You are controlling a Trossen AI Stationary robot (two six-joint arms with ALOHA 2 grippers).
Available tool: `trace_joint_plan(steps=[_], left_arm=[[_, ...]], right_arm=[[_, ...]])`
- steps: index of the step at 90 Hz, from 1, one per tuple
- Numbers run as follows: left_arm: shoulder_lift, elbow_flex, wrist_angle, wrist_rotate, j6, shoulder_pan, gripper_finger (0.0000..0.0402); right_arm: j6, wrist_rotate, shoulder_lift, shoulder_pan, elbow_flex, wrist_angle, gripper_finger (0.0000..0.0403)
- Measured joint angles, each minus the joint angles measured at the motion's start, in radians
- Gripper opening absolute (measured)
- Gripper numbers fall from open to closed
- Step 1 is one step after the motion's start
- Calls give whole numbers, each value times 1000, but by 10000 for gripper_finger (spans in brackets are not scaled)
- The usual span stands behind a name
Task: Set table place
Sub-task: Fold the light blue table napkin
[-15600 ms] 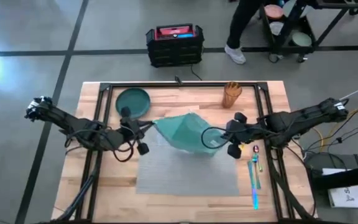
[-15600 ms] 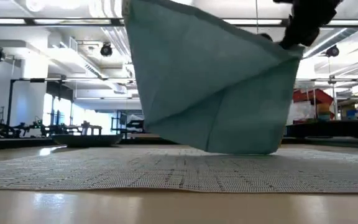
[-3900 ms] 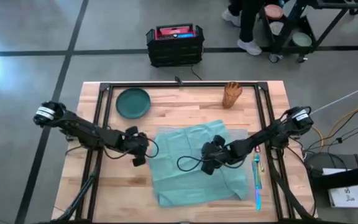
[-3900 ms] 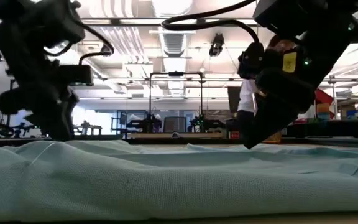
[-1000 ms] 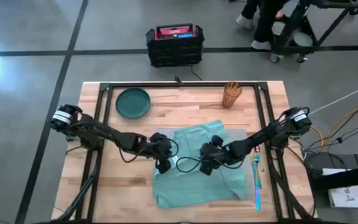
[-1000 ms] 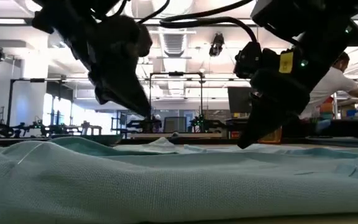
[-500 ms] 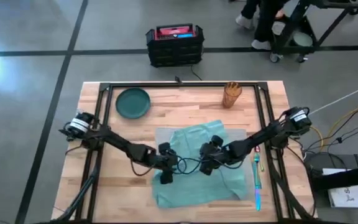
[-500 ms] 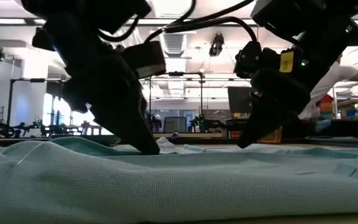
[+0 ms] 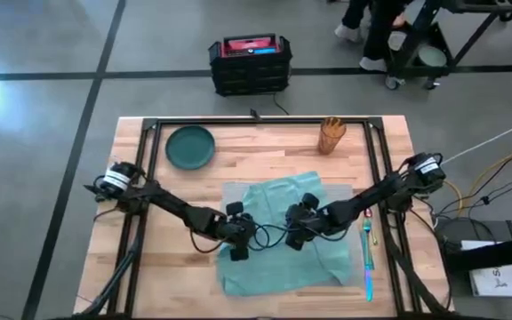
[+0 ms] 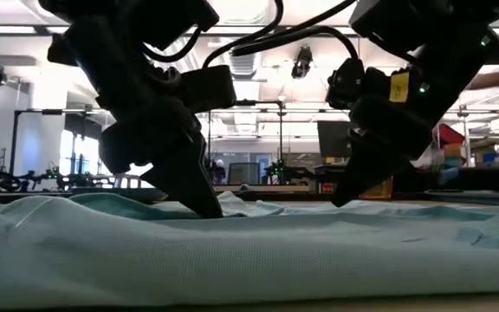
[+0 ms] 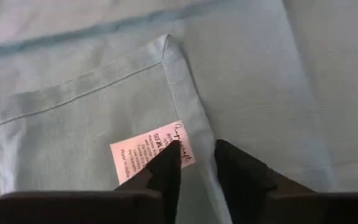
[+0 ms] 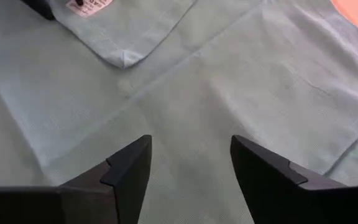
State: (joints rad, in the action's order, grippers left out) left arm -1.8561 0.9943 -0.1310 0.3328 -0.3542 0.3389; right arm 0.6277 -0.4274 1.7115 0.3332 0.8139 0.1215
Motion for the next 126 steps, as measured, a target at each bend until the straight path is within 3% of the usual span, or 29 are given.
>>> trace_joint_plan(steps=[16,40,70,89,107,126], left_arm=[[23,0,-15,13,3,-1,6],[144,0,-210,148,-64,-1,2],[310,-5,-651,300,-262,-1,0],[338,-53,-679,312,-295,-2,4],[337,-87,-680,285,-314,-2,34],[352,-67,-663,170,-287,-3,134]], right_arm=[[0,0,0,0,0,0,212],[-4,12,0,0,0,2,199],[11,16,0,0,0,2,196],[17,16,0,0,0,-1,196],[60,15,0,-4,0,-7,207],[64,73,-36,-28,30,52,236]])
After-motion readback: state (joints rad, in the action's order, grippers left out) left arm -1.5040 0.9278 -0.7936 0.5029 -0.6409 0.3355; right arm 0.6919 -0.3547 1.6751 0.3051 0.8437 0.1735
